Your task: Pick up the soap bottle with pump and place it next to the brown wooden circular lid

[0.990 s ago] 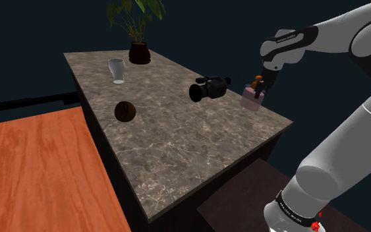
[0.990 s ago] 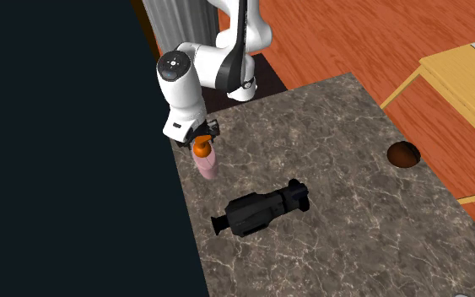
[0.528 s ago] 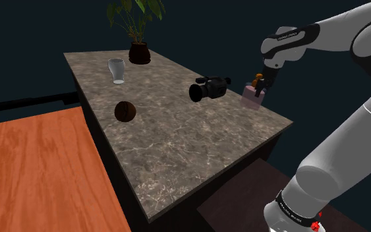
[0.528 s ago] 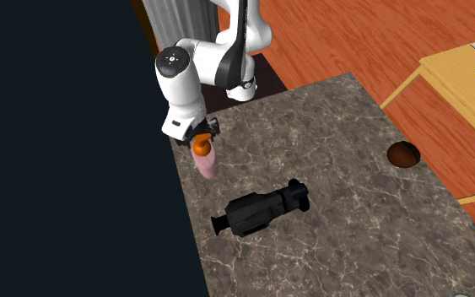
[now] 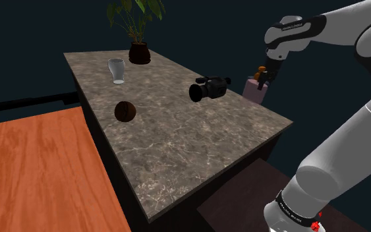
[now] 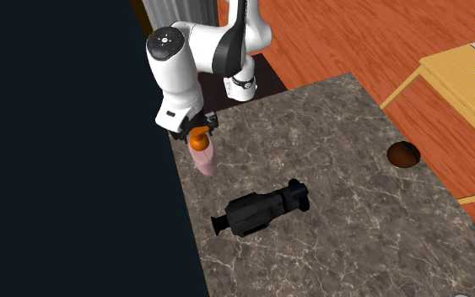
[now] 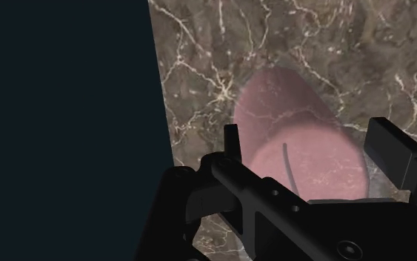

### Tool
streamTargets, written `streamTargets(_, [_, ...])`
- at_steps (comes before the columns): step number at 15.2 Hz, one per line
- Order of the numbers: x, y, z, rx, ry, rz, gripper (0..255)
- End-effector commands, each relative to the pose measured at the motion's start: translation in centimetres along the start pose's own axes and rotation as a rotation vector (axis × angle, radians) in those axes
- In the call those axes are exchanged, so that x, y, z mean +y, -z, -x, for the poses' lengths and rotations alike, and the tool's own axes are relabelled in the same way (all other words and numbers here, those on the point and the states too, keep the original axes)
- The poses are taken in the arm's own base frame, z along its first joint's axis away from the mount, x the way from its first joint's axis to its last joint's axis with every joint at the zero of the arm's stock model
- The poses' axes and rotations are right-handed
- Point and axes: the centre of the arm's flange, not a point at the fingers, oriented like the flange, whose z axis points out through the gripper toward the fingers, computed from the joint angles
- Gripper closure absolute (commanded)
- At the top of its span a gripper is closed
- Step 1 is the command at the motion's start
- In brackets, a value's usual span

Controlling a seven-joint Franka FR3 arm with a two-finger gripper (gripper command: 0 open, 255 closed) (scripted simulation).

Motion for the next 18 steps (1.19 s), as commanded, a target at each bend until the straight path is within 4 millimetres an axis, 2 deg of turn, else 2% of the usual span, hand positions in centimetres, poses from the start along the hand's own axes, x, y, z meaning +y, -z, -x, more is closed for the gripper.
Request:
streamTargets(1, [-0.1, 1.1, 0.1, 0.0, 0.0, 0.0, 255])
streamTargets(18, [-0.1, 10.1, 0.0, 0.0, 0.0, 0.0, 255])
